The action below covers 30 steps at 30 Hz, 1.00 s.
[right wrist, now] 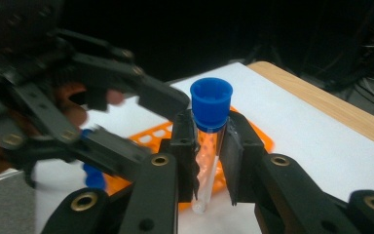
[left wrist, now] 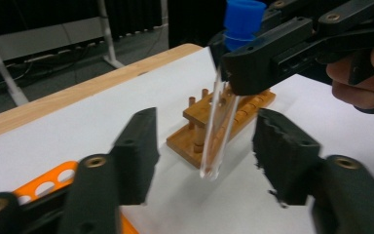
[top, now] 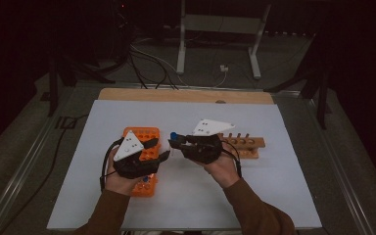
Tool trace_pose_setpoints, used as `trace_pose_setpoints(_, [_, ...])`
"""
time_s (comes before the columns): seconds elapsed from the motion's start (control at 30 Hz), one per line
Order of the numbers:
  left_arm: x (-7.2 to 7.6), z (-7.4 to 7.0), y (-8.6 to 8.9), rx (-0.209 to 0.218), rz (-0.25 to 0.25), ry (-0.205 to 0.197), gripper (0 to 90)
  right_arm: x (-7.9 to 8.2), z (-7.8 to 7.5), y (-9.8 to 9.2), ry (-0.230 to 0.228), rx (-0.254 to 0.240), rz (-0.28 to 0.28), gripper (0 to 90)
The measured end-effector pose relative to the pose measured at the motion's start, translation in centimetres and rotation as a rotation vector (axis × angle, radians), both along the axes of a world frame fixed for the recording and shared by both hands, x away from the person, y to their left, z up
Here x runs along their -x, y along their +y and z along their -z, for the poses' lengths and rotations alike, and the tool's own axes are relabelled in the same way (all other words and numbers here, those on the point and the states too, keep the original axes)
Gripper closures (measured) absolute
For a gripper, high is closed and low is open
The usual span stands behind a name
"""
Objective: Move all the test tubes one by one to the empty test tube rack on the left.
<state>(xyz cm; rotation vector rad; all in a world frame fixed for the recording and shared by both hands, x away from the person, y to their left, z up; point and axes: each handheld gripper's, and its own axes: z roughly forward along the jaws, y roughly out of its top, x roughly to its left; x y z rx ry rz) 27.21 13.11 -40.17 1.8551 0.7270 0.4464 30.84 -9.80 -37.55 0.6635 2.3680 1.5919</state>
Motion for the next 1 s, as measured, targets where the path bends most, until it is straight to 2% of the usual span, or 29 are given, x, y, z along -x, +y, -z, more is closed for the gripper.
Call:
trace_pose_setpoints(0.2, [0.1,0.0,0.2,-0.002,0.032,-0.002,64.1,0.5,-0.1,1.3,0.006,0.006,-0.034,76.6])
trace_pose_setpoints(0.4, [0.1,0.0,0.2,-0.008,0.049,0.001,75.9,0.4,0.0,1.5,0.015,-0.004,-0.044,76.6])
trace_pose_setpoints(0.57, [0.1,0.1,0.2,-0.011,0.051,-0.001,77.5,0.3,0.0,1.3,0.026,-0.011,-0.05,75.7])
trace_pose_setpoints(0.8, [0.0,0.1,0.8,-0.01,-0.002,0.007,77.7,0.0,0.0,0.2,0.04,-0.029,-0.047,54.7])
trace_pose_setpoints(1.0, [0.0,0.0,1.8,0.008,-0.037,0.008,77.9,-0.4,0.7,-1.5,0.043,-0.032,0.005,37.4])
